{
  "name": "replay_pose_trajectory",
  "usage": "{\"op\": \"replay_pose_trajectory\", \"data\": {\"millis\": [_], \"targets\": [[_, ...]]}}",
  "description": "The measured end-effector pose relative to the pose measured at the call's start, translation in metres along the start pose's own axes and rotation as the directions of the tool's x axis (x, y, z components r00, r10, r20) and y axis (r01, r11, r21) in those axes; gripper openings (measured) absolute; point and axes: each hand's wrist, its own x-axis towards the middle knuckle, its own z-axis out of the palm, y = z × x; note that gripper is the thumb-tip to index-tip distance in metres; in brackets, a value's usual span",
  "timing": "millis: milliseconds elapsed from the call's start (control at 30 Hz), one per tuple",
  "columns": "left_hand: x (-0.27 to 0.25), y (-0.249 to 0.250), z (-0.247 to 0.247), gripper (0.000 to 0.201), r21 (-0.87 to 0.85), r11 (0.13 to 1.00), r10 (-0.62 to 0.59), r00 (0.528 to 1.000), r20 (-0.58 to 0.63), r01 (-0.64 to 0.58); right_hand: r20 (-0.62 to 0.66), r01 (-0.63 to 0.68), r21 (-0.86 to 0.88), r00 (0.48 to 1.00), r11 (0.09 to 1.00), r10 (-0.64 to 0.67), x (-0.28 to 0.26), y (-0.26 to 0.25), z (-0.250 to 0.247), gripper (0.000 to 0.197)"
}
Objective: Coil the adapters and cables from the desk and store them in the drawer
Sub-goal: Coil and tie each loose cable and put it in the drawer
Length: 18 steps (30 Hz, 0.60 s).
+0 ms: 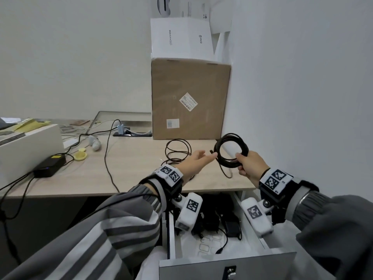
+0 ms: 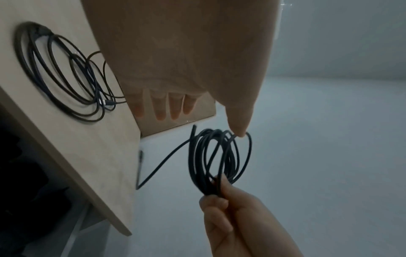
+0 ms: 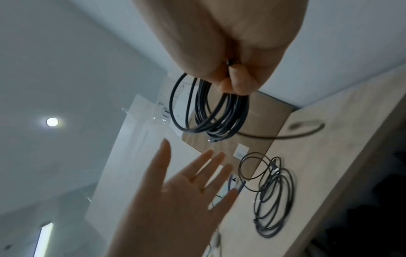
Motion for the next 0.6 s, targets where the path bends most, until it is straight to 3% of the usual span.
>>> {"op": "replay_pose_trajectory", "data": {"millis": [100,167,200,300,333,433,500,600], "targets": [[0.005,0.002,0.009,0.105,-0.069,0.996,-0.04,0.991,0.125,0.049,0.028,0.013,0.153,0.999,0.988,-0.018,-0.006,-0.012,0.001,0.019],[0.005,0.007,0.015,0.11,-0.077,0.997,-0.018,0.985,0.171,0.032,0.065,0.01,0.219,0.998,0.976,-0.025,-0.008,-0.019,-0.001,0.02],[0.006,0.009,0.016,0.102,-0.084,0.996,0.013,0.984,0.177,0.002,0.085,0.005,0.231,0.996,0.973,-0.025,-0.009,-0.021,-0.003,0.02],[0.004,0.021,0.023,0.05,-0.142,0.986,0.11,0.979,0.17,-0.086,0.121,-0.016,0.239,0.993,0.971,-0.014,-0.011,-0.017,-0.004,0.019],[0.005,0.024,0.024,0.044,-0.156,0.984,0.116,0.98,0.163,-0.091,0.134,-0.03,0.245,0.991,0.969,-0.004,-0.011,-0.013,-0.003,0.017],[0.011,0.023,0.03,0.017,-0.208,0.973,0.112,0.994,0.02,-0.105,0.151,-0.071,0.281,0.988,0.957,0.029,-0.014,-0.003,0.002,0.013],[0.014,0.02,0.034,0.019,-0.276,0.955,0.088,0.992,-0.094,-0.111,0.142,-0.087,0.298,0.989,0.951,0.046,-0.017,0.002,0.009,0.014],[0.014,0.016,0.035,0.02,-0.432,0.891,0.079,0.985,-0.155,-0.14,0.183,-0.148,0.274,0.978,0.95,0.099,-0.02,0.006,0.019,0.017]]}}
